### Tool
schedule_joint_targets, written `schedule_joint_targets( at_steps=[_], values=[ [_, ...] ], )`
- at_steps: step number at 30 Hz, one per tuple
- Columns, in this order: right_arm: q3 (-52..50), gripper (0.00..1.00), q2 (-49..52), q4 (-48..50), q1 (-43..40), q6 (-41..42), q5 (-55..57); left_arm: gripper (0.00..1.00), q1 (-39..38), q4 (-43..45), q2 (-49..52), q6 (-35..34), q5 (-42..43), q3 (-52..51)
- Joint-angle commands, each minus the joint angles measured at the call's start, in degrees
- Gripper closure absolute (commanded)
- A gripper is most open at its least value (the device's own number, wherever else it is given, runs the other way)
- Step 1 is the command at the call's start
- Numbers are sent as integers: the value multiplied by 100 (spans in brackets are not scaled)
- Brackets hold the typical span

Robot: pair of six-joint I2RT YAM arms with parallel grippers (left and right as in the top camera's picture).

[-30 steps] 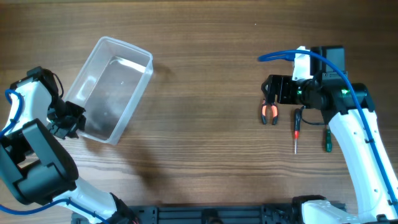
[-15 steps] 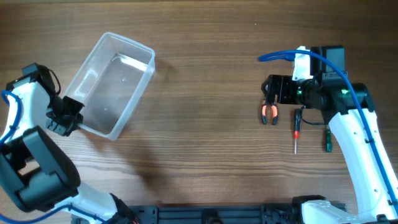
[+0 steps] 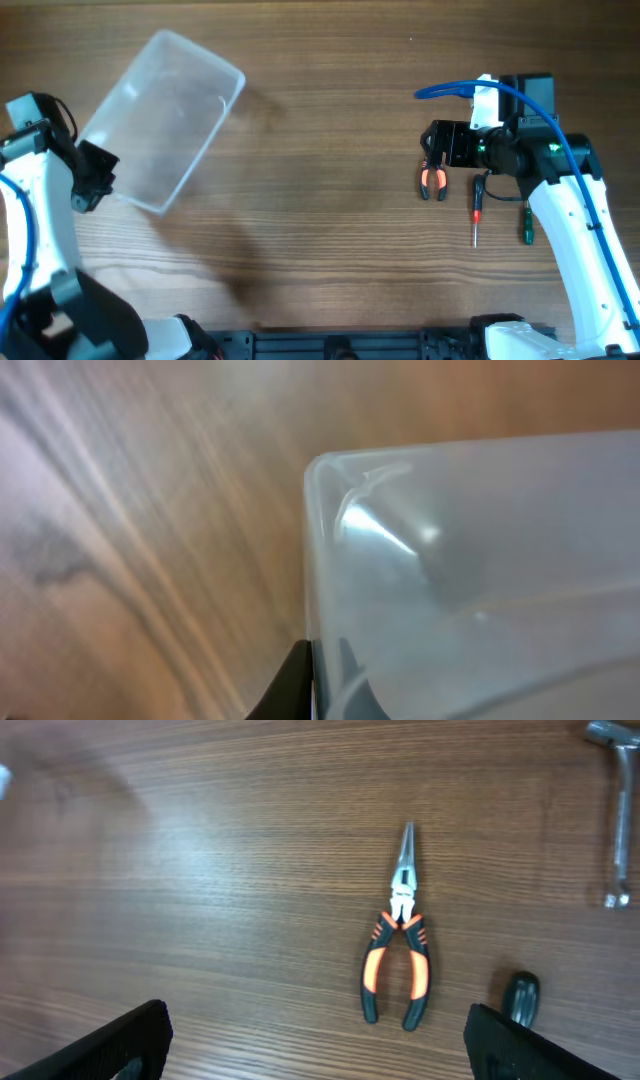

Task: Pack container
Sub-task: 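Drag the container with the left gripper to the table center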

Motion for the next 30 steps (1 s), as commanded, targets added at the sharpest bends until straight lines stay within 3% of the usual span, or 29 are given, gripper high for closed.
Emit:
schedule_joint_targets(
  at_steps=[1,8,15,30],
  values=[
    [170,4,-83,92,33,704,1005,96,-450,229,-656,632,614,42],
    [463,1,-638,87,-223,1047,2074,96,-2017,413,-916,1207,614,46],
    [553,1,-955,-101,-693,1281,2240,96,-3213,822,-538,1508,420,46],
    [551,0,-938,-426,-713,1274,2240,96,-3611,1226,1292,2085,380,46]
  ],
)
